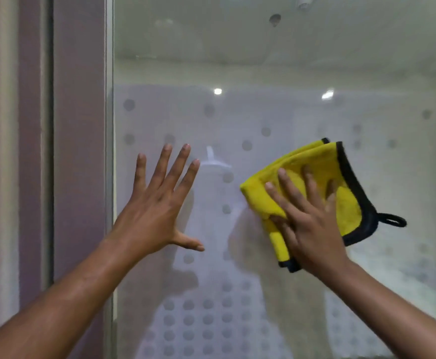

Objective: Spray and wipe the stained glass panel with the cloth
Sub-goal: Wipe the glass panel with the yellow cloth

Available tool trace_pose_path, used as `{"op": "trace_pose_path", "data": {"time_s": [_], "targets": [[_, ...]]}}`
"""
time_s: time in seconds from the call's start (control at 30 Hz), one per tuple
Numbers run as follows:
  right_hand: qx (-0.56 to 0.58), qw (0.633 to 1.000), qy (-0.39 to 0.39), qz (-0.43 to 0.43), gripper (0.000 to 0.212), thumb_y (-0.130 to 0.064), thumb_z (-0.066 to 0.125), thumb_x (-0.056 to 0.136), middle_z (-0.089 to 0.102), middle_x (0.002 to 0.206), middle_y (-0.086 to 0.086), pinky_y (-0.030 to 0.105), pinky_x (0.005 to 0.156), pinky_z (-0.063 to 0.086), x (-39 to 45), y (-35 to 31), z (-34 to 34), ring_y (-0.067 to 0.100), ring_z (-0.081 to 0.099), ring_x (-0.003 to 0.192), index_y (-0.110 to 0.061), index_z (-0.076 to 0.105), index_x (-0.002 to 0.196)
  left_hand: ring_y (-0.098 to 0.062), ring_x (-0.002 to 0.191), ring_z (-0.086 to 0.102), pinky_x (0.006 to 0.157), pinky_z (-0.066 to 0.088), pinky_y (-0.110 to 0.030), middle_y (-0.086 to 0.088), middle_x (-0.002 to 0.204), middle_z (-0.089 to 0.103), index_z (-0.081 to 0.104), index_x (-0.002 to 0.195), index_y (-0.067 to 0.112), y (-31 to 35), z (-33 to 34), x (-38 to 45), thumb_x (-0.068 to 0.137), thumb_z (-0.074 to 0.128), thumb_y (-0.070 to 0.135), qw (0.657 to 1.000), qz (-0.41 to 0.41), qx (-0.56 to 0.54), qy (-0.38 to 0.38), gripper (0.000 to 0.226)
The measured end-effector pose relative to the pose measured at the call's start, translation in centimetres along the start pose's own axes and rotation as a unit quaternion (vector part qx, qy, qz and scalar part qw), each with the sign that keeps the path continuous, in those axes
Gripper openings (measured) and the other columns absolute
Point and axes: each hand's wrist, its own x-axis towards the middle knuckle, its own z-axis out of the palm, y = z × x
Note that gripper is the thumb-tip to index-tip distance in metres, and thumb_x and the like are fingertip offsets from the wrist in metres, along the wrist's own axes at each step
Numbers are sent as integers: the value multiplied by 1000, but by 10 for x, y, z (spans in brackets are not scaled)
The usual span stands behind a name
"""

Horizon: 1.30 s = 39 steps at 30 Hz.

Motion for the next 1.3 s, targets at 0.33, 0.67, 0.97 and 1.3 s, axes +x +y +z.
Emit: {"op": "trace_pose_path", "data": {"time_s": [0.33,0.67,0.97,1.3], "targets": [[0,995,46,94,56,-54,38,109,19,177,-12,76,122,5,101,-60,7,33,10,165,-46,31,163,-43,167,-13,126,3,-80,-15,182,-13,-4,172,14,-2,10,3,50,53,107,1000,2,7,22,164],[7,988,80,132,56,-51,41,108,21,177,-12,76,122,5,124,-85,16,34,12,165,-44,32,163,-42,167,-15,126,2,-80,-13,182,-13,-6,172,14,-4,14,3,50,51,107,999,3,7,32,164],[10,1000,-12,10,55,-50,37,110,22,177,-6,79,121,7,-66,-82,36,35,13,165,-40,32,164,-42,166,-16,127,-4,-78,-13,182,-16,-9,172,14,-5,12,4,52,48,107,999,12,-6,38,162],[11,955,35,293,59,-35,37,108,24,176,2,76,122,10,-33,138,-46,38,15,163,-25,32,165,-41,167,-15,127,-2,-78,-12,182,-17,-8,172,14,-4,21,5,51,43,107,998,17,-10,57,161]]}}
